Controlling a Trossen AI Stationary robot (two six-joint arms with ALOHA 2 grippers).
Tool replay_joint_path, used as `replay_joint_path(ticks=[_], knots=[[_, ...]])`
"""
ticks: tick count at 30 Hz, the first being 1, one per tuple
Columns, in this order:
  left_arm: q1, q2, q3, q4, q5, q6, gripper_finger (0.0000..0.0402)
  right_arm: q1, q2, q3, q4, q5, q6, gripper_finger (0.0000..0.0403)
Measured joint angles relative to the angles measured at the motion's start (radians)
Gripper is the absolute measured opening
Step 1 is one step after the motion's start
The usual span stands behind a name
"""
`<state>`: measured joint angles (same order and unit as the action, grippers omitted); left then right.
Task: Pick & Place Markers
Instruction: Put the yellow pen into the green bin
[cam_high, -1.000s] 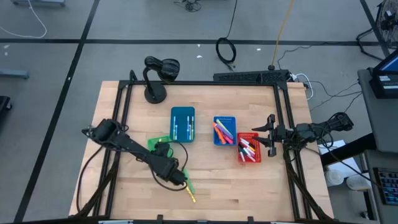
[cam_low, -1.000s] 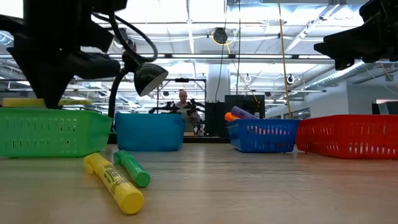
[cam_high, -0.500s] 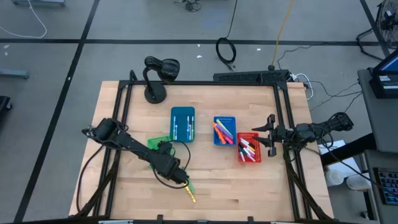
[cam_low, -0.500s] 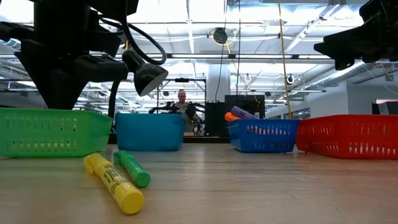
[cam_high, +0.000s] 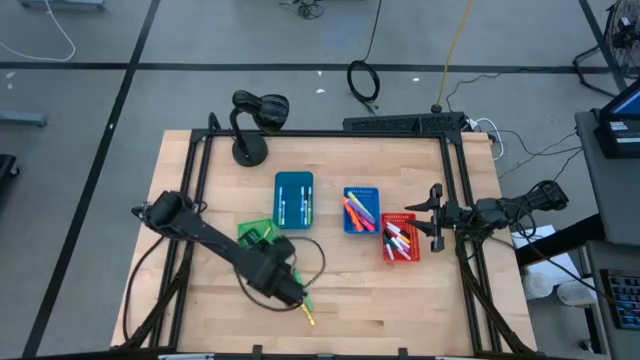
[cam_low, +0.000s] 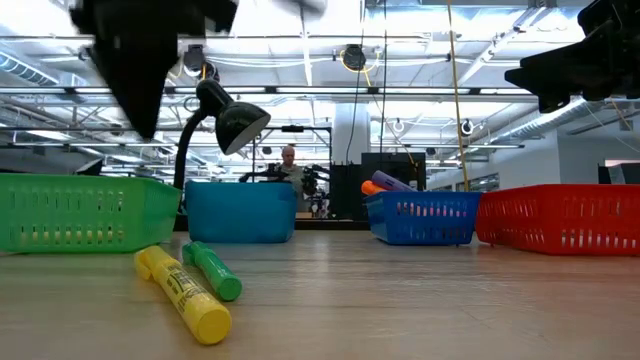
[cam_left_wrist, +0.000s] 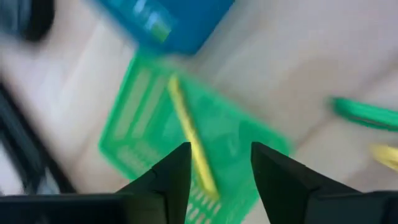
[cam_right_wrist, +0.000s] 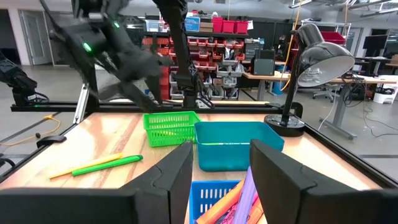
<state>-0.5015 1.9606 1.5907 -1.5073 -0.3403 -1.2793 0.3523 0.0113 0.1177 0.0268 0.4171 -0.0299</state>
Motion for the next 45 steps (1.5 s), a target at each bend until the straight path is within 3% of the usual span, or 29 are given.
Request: replay_joint_path(ticks=[3, 11, 14, 20, 24, 28, 37, 45], knots=[[-0.03, -0.003, 0.035, 0.106, -0.051, 0.231, 0.0155, 0.0, 0.0, 0.0, 0.0, 0.0, 0.0, 0.0146], [-0.083, 0.0, 0.02, 0.524, -0.01, 1.036, 0.0125, 0.0, 0.0, 0.0, 0.0, 0.0, 0.0, 0.0146], [-0.09, 0.0, 0.019, 0.645, 0.01, 1.189, 0.0118, 0.0, 0.0, 0.0, 0.0, 0.0, 0.0, 0.0146], [-0.079, 0.002, 0.019, 0.709, 0.073, 1.277, 0.0114, 0.0, 0.0, 0.0, 0.0, 0.0, 0.0, 0.0146], [-0.07, 0.01, 0.019, 0.729, 0.105, 1.156, 0.013, 0.0, 0.0, 0.0, 0.0, 0.0, 0.0, 0.0146], [-0.057, 0.046, 0.019, 0.774, 0.214, 1.166, 0.0162, 0.0, 0.0, 0.0, -0.001, 0.0, 0.0, 0.0146], [-0.063, 0.109, 0.019, 0.665, 0.212, 1.359, 0.0254, 0.0, 0.0, -0.001, 0.003, 0.0, 0.0, 0.0146], [-0.059, 0.16, 0.019, 0.653, 0.26, 1.418, 0.0253, 0.0, 0.0, -0.001, 0.004, 0.0, 0.0, 0.0146]])
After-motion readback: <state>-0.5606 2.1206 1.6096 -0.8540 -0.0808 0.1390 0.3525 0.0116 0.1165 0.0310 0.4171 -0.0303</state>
